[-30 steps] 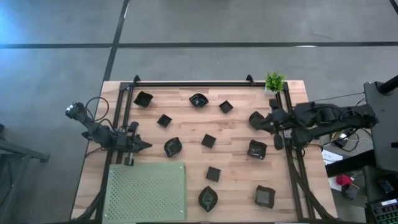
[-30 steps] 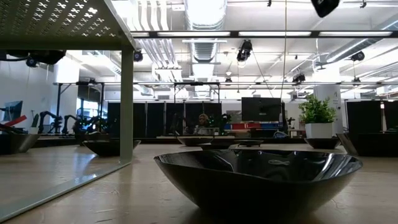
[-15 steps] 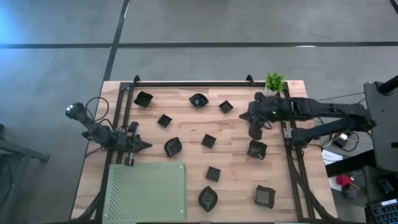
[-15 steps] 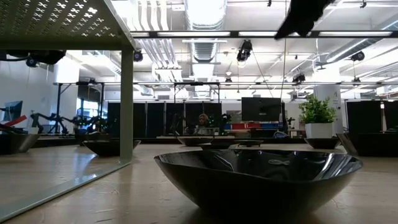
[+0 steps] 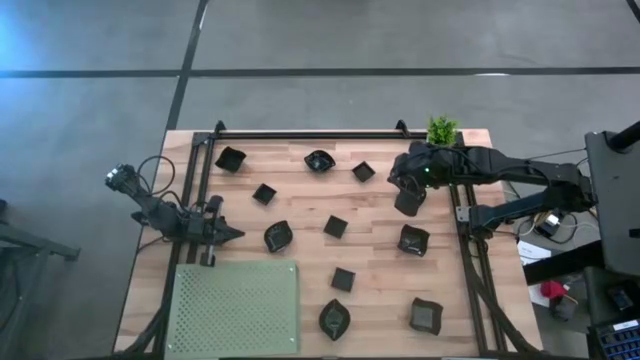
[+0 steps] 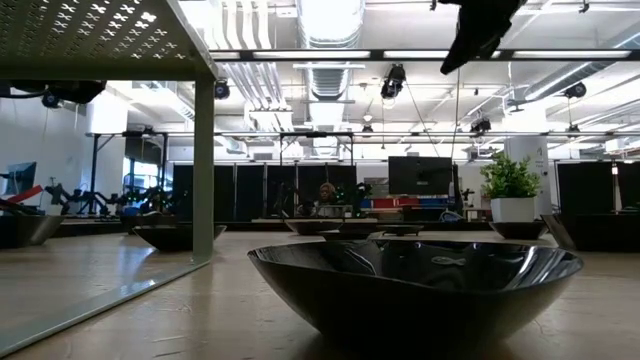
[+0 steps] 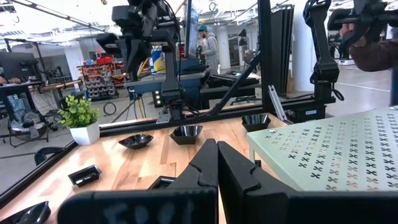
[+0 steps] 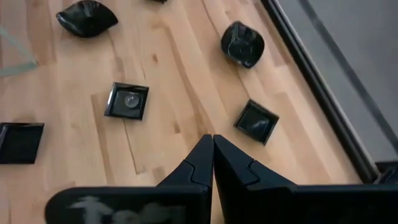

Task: Pick & Place Mini shaped plates
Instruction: Put the black distorted square plate on the shelf

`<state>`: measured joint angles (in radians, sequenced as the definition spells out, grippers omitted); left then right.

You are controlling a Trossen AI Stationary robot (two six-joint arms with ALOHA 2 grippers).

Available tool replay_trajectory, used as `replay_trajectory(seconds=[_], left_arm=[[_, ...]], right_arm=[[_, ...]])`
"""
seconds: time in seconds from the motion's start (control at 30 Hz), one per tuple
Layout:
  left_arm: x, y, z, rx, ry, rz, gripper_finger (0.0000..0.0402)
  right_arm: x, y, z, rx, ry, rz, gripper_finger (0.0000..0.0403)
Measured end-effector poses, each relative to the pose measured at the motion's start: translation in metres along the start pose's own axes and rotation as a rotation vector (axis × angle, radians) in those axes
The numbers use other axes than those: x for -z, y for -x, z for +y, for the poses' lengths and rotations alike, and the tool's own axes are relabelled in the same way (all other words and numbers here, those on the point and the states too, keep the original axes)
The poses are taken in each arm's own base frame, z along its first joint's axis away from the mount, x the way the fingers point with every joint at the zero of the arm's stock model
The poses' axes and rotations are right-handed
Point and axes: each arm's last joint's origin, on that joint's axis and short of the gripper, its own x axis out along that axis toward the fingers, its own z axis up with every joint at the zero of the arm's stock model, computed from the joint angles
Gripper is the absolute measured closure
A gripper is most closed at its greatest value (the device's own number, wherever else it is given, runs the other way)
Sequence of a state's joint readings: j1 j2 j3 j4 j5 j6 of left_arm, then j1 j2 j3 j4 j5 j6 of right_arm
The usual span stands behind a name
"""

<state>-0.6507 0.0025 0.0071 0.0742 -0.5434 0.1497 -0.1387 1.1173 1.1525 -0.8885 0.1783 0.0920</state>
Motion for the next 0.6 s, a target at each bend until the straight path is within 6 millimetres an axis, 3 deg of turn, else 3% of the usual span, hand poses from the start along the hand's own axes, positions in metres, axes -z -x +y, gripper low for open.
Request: replay_trajectory(seconds=[0.3,0.6], left_arm=[[0.0000,0.0000,0.0000,0.000,0.000,0.000,0.0402],[0.0000,0.0000,0.0000,0.000,0.000,0.000,0.0402]], right_arm=[[-0.0057,0.0091,-0.0010,-0.001,0.012,-0.009,0.0394],[0.0034,0.0041,0.0009,-0.048,-0.038,0.145,0.0375]])
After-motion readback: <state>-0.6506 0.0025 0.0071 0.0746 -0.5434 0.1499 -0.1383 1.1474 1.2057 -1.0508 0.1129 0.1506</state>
